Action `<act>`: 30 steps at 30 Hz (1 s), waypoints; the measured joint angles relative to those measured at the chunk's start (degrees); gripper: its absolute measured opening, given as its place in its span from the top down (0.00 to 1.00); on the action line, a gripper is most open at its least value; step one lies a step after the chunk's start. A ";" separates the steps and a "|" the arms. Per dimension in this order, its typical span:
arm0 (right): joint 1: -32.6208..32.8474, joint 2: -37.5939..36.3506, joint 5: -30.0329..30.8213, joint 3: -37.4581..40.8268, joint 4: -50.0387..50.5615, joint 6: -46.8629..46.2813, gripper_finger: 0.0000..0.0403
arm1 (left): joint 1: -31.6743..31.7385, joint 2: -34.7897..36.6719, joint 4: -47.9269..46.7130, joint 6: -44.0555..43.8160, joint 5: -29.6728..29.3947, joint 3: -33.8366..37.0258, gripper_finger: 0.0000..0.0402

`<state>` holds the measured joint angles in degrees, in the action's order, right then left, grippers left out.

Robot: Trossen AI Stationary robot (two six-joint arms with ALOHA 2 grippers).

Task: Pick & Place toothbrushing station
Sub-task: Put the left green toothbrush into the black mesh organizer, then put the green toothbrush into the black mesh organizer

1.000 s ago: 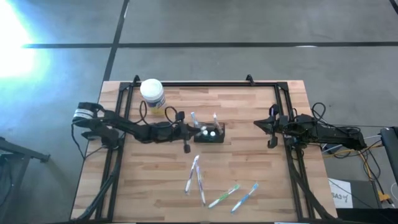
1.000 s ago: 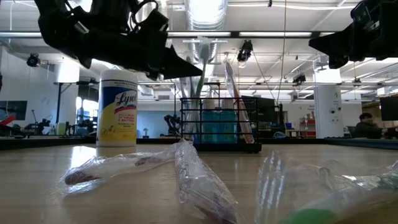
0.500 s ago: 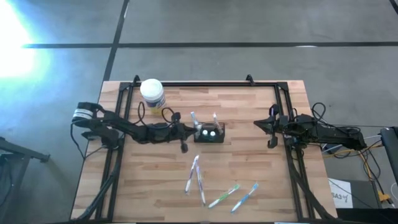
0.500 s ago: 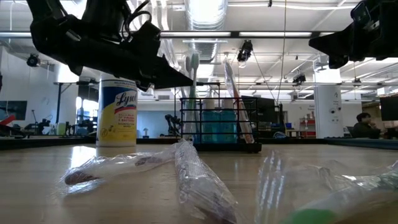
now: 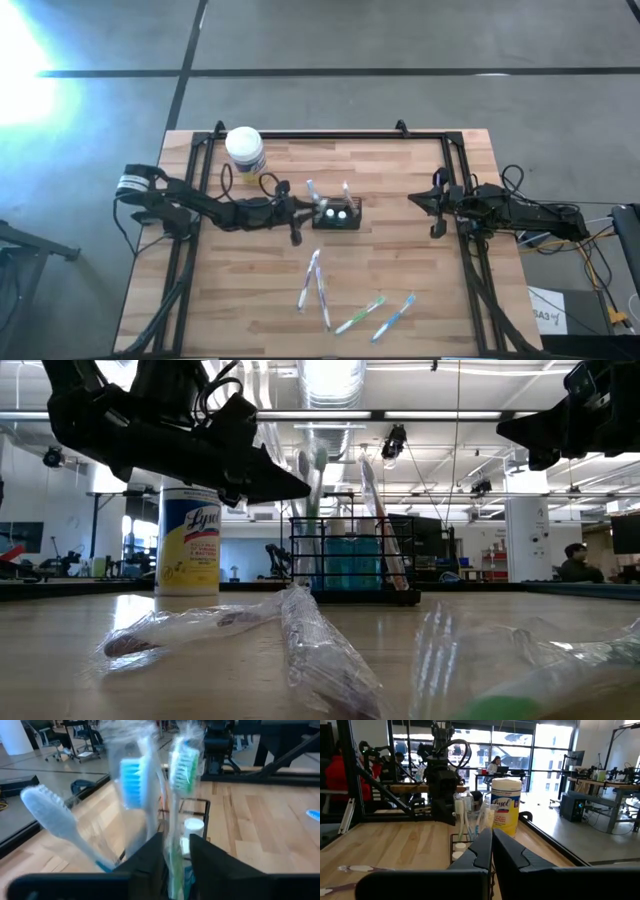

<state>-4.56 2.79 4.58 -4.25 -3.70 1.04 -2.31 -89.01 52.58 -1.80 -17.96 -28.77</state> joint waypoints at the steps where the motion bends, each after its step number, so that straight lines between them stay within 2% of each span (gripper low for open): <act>1: 0.00 0.00 0.00 0.00 0.00 0.00 0.98 | 0.00 0.00 0.49 0.00 0.00 0.00 0.72; 8: 0.00 0.00 0.00 0.00 0.00 0.00 0.98 | 0.00 0.26 1.02 0.02 0.04 0.00 0.46; 13: 0.00 0.00 0.00 0.00 0.02 0.01 0.98 | -0.07 0.95 0.91 0.14 0.90 0.00 0.36; 23: 0.02 0.00 0.02 0.00 0.15 0.22 0.98 | -0.84 9.53 -0.60 -1.74 9.16 -0.07 0.35; 30: 0.02 -0.02 0.02 0.23 0.21 0.29 0.98 | -4.60 16.81 -13.95 -4.14 9.58 -3.15 0.39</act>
<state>-4.54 2.76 4.60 -4.02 -3.49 1.33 -6.91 -72.20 38.63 -5.94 -8.37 -31.92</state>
